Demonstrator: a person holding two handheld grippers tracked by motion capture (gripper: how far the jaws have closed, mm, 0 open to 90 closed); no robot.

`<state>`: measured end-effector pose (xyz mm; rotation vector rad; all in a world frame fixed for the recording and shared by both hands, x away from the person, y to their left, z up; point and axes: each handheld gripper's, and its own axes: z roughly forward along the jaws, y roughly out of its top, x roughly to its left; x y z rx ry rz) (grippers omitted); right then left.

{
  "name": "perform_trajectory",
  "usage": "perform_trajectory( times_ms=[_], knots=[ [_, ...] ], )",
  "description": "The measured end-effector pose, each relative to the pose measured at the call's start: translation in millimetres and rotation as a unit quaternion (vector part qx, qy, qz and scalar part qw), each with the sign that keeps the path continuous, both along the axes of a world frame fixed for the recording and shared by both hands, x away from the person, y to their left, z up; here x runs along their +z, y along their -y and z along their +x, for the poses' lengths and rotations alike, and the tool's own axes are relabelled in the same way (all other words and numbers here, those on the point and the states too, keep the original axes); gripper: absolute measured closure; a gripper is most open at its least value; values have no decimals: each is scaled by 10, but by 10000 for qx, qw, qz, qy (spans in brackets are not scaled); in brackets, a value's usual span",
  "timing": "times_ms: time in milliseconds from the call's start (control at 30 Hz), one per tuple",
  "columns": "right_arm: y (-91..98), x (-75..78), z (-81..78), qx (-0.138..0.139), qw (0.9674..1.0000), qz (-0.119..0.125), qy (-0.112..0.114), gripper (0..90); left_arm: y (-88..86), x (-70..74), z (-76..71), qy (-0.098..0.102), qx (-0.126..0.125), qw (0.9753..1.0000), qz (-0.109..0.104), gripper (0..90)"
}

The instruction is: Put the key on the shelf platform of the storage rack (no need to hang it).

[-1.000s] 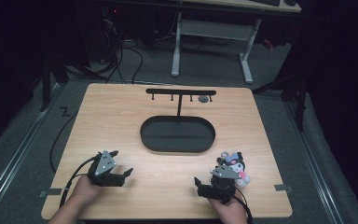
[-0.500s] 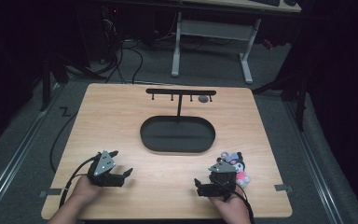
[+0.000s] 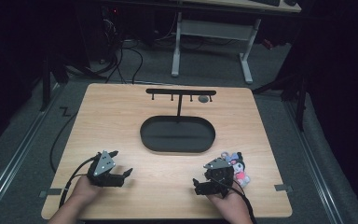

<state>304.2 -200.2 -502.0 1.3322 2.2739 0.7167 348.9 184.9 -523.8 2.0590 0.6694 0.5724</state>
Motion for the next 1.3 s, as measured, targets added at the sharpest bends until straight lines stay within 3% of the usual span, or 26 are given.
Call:
perform_trajectory(
  times_ms=[233,433,667,1067,1300],
  knots=[
    [-18,-14,14,-66,9996,-220,-177,51,1,-1,0,-1,3,10000,4,154],
    [7,6,22,-112,9991,-206,-348,56,0,0,0,-1,4,10000,1,154],
    [18,11,22,-83,9979,-350,-536,57,1,0,0,0,5,10000,9,154],
    [45,48,33,-179,9953,-343,-890,58,1,-1,-4,6,2,10000,10,154],
    [51,64,74,-116,9916,-287,-1256,52,0,-1,1,-1,18,10000,-3,154]
  ],
)
